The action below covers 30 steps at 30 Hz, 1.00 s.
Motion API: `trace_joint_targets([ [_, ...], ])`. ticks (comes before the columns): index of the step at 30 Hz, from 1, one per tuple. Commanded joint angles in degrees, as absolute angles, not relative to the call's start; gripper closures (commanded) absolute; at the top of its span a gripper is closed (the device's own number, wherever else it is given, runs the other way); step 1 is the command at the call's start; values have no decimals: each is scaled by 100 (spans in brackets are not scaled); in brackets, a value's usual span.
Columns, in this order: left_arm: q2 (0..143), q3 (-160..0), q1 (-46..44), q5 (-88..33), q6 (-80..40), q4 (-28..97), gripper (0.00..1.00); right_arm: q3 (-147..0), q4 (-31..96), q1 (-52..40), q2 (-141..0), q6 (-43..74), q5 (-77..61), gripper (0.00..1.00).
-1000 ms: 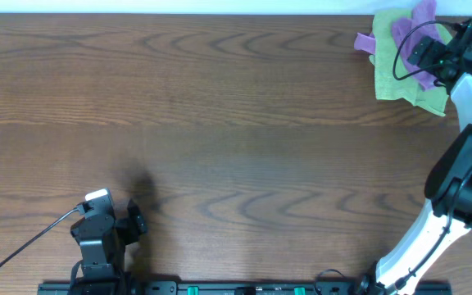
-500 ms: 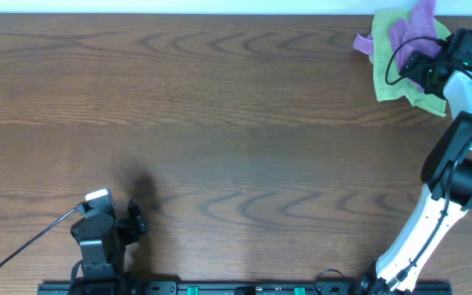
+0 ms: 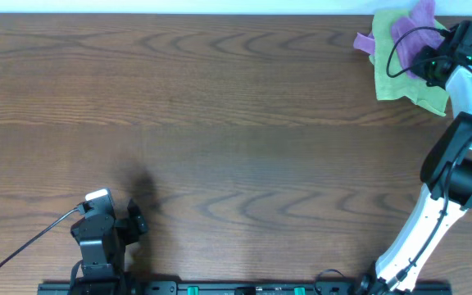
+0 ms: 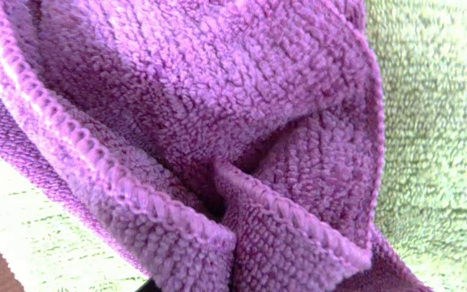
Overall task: Fold the cloth
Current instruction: 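Grasp the purple cloth with the right gripper and lift it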
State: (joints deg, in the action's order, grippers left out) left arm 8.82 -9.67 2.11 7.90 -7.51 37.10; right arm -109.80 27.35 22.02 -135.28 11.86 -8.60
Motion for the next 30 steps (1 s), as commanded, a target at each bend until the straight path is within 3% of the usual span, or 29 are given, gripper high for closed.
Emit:
trace_joint_targets([
  [1,849,-921,228,786,-794,3723,5,-11316,2867,2158,-13502,1219,-952,91],
  [3,849,-921,228,786,-794,3723,5,-11563,3076,2150,-13500,1216,-952,98],
  [12,849,-921,228,788,-792,3723,5,-12663,4399,2003,-13397,882,-950,98],
  [30,849,-921,228,788,-792,3723,5,-12687,5902,888,-11476,506,-921,98],
])
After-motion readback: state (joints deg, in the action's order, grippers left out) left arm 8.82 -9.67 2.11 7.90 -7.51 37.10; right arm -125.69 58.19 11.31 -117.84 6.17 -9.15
